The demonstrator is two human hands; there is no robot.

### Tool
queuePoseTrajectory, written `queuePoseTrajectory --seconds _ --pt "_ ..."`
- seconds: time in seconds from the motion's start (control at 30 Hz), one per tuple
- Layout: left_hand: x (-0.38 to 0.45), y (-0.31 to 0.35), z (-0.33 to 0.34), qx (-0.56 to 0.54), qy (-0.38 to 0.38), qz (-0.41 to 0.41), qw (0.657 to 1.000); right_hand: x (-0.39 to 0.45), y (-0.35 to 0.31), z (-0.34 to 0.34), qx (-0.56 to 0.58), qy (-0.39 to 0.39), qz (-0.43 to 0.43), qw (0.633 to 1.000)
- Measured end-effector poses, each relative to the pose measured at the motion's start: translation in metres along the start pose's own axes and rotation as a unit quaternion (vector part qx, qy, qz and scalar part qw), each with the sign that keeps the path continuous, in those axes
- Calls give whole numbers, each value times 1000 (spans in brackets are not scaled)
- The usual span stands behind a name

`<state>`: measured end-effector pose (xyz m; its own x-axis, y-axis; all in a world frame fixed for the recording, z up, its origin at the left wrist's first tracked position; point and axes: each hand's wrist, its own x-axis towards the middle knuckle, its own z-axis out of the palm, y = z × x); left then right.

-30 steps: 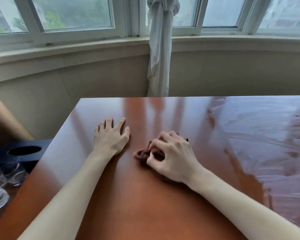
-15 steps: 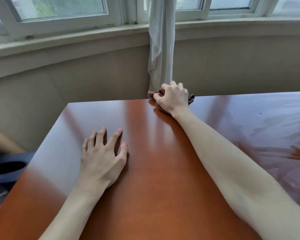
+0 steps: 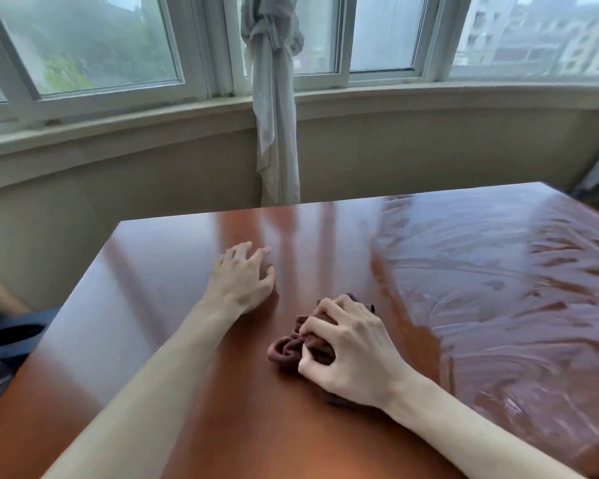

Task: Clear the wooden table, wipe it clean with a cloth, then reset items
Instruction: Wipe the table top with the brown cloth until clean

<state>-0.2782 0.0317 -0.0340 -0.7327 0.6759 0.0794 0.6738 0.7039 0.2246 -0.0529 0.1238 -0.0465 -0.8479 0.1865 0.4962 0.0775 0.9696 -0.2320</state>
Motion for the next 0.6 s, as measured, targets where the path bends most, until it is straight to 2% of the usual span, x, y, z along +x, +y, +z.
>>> queuePoseTrajectory --seconds 0.13,0.23,0.43,0.6 --pt "1 12 21 -20 -21 9 1000 35 43 6 -41 5 58 997" --pt "1 9 30 -35 3 5 999 101 96 30 -83 -4 125 989" --pt "3 6 37 -23 27 -1 999 242 196 81 -96 -4 210 973" --pt "3 6 37 -19 24 -10 999 285 221 97 -107 -8 241 965"
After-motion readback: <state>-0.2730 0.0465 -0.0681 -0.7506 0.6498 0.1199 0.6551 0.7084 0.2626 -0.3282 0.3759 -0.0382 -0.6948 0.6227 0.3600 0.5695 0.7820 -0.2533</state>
